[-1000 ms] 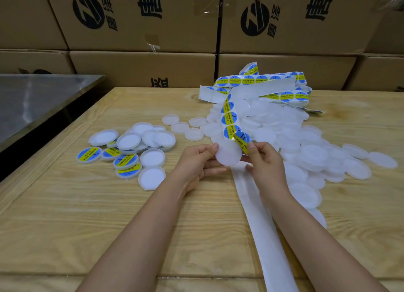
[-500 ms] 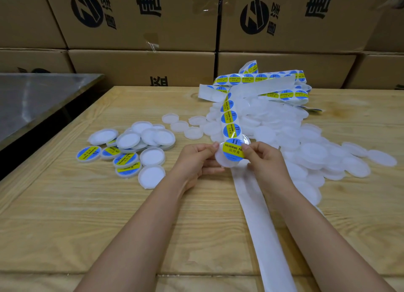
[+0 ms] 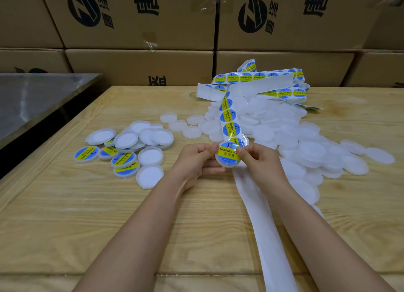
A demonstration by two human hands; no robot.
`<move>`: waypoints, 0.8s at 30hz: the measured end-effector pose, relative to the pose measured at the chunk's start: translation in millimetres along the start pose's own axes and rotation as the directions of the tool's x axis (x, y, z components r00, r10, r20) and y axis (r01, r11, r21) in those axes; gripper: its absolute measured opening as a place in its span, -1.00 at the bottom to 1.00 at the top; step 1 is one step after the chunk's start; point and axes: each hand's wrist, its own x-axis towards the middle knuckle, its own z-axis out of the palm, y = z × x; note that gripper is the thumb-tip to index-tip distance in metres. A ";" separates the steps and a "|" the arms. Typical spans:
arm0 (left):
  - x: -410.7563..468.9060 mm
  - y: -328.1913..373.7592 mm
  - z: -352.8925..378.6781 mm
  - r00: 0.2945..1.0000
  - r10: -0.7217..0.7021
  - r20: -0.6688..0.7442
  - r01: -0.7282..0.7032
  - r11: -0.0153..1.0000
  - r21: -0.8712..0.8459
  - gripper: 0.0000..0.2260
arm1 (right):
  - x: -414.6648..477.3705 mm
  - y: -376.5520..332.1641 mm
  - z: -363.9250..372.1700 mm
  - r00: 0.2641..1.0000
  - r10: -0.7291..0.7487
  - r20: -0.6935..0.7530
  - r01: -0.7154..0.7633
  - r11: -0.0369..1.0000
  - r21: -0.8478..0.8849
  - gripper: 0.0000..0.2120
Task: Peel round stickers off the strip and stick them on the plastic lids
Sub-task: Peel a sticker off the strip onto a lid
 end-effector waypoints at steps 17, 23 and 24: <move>-2.9 1.6 4.8 0.999 0.036 -0.019 -0.034 0.998 0.052 -0.81 | -2.0 -1.4 -0.3 0.999 -0.043 -0.005 0.042 0.989 -0.143 -0.82; -3.1 2.1 8.4 0.996 0.065 -0.064 -0.061 0.996 0.073 -0.82 | -3.9 -2.7 2.0 0.992 -0.120 -0.048 0.104 0.961 -0.256 -0.84; -3.0 1.9 9.3 0.995 0.072 -0.076 -0.066 0.995 0.079 -0.82 | -4.6 -2.9 2.3 0.989 -0.138 -0.054 0.117 0.951 -0.286 -0.85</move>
